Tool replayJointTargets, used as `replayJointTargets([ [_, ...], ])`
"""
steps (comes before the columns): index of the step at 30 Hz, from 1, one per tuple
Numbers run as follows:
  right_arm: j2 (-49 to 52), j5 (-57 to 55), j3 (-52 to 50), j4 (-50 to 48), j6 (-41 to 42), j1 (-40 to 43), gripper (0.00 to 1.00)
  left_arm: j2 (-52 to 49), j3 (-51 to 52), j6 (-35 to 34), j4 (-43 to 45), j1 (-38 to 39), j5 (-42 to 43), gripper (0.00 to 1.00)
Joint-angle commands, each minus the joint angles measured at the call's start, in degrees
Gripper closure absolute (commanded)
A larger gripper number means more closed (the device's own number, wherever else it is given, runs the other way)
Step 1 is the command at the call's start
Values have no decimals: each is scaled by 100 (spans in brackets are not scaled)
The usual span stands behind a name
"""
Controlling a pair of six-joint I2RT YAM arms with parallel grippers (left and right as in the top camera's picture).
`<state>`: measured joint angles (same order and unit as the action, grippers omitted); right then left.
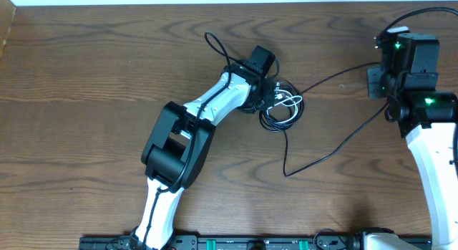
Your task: Untangle cables
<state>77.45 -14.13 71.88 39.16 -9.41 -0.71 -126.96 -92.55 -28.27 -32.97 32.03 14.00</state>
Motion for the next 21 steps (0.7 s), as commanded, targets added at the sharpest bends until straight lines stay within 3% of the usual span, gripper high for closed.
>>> replayJointTargets([
  [1,111,-400,-44,-13,212,127,99,-153,83,76,-107,-35,-315,92],
  [15,737,-1491,-44,101,538,704,99,-153,83,79,-127,-35,-315,92],
  [21,896,-1005,-44,72,723,785,99,-153,83,79,-125,-35,-317,92],
])
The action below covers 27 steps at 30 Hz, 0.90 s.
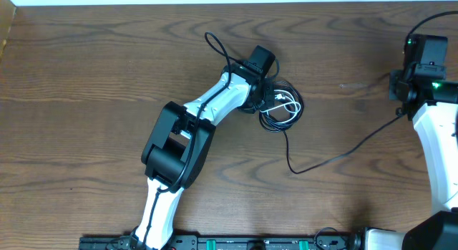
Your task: Untangle cables
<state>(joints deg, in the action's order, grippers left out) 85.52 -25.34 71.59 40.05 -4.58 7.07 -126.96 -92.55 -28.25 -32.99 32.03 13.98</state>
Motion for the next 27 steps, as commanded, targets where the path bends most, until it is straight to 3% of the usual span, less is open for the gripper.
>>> replayJointTargets([
  [1,116,514,-15,-55,238,7,99,-153,83,76,-122,-35,-315,92],
  [4,216,1209,-15,-85,236,7,99,-153,83,76,-122,-35,-315,92],
  [10,387,1200,-15,-37,234,11,97,-153,83,76,-125,-35,-313,92],
  [12,433,1200,-15,-11,236,13,86,-153,83,76,-125,-35,-315,91],
  [16,455,1202,-15,4,236,11,48,-105,42,76,-92,-50,-310,84],
  [19,455,1255,-15,-4,238,11,35,166,-85,74,-103,-125,-280,83],
  [21,455,1532,-15,-4,238,11,20,472,-98,74,-98,-166,-271,93],
  [22,455,1751,-15,-2,240,11,13,601,-98,74,-98,-175,-271,93],
  [27,455,3858,-15,9,238,11,1,1217,-98,74,-179,-175,-271,93],
])
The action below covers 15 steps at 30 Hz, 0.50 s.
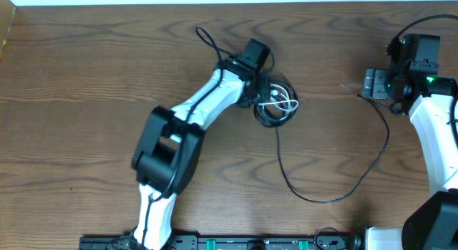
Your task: Untangle cables
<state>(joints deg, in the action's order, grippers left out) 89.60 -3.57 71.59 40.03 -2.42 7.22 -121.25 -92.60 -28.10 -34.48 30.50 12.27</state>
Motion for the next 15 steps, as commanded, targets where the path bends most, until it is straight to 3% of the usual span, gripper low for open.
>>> replayJointTargets([
  [1,46,2153,-15,9,22,-11,1,721,-94,59,-39,-22,-101,93],
  [3,46,3029,-15,9,24,-20,1,885,-94,59,-66,-26,-98,88],
  [5,72,3731,-15,13,24,-39,1,977,-94,57,-109,-28,-98,71],
  [6,107,4170,-15,24,24,-138,1,1003,-92,57,-201,-26,-98,55],
  [7,109,4168,-15,63,24,-181,1,1003,-92,59,-249,-26,-101,50],
  [11,149,4146,-15,234,22,-393,1,1001,-83,61,-409,-26,-103,43],
  [15,216,4120,-15,216,13,-721,1,1001,-59,61,-472,-26,-417,42],
])
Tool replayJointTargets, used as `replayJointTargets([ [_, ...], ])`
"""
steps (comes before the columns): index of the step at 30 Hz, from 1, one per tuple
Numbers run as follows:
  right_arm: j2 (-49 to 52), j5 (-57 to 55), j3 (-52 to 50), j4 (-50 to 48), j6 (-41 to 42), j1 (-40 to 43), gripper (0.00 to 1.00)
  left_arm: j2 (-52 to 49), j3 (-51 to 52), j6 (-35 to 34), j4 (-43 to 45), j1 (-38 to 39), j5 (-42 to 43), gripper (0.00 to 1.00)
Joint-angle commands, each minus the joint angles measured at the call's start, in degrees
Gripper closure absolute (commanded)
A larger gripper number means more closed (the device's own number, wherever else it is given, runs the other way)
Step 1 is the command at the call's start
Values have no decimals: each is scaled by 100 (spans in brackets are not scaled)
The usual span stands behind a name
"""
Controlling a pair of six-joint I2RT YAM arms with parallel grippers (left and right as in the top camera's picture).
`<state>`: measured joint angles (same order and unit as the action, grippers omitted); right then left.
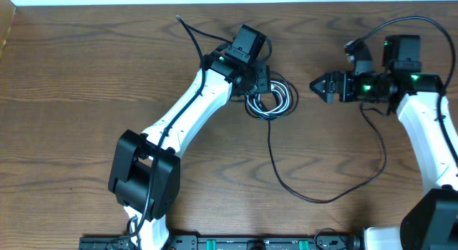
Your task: Untangle cables
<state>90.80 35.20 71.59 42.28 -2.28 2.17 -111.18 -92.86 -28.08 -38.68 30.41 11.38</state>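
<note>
A small coil of black cables (280,101) with a white cable (266,104) looped in it lies at the middle back of the table. My left gripper (260,84) sits on the coil's upper left edge, shut on it. One long black cable (315,199) leaves the coil, sweeps down and round to the right, and ends under my right wrist (362,110). My right gripper (315,85) points left at the coil, a short gap away. It is open, with nothing between its fingers.
The left arm (182,117) stretches diagonally from the front edge to the coil. The right arm (429,146) runs along the right edge. A white wall strip borders the back of the wooden table (86,78).
My right gripper has moved left from the right edge towards the coil, and the long cable's end now lies behind it. The left gripper and the coil have shifted slightly left and back.
At first my right gripper held the long cable's end taut at the right while the left held the coil. Then it stood further right. Then the cable hung in a slack loop. Now the right gripper is near the coil and off the cable.
</note>
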Motion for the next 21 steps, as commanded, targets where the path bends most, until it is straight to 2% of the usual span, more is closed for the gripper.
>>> replayJointTargets([
  [1,103,240,-15,-17,-15,-278,1,-7,-33,57,-79,-17,-382,42],
  [2,116,223,-15,-31,-15,-350,1,-7,-33,57,-116,-17,-435,43],
  [4,120,155,-15,-55,-13,-466,2,-7,-15,57,-160,-17,-503,52],
  [5,120,103,-15,-70,-13,-525,7,-7,9,59,-162,-17,-507,58],
  [8,120,-111,-15,-94,-13,-691,32,-7,116,55,-157,-17,-505,72],
  [11,120,-450,-15,-144,-9,-850,66,-7,297,-11,-160,-17,-501,81],
  [14,120,-667,-15,-160,-7,-898,62,-7,444,-31,-155,28,-496,80],
  [16,120,-793,-15,-162,11,-898,57,-7,511,-28,-144,87,-501,72],
  [19,125,-826,-15,-175,13,-898,54,-9,586,-31,-57,151,-503,69],
  [21,131,-826,-15,-177,13,-898,52,-11,680,-35,188,181,-503,62],
])
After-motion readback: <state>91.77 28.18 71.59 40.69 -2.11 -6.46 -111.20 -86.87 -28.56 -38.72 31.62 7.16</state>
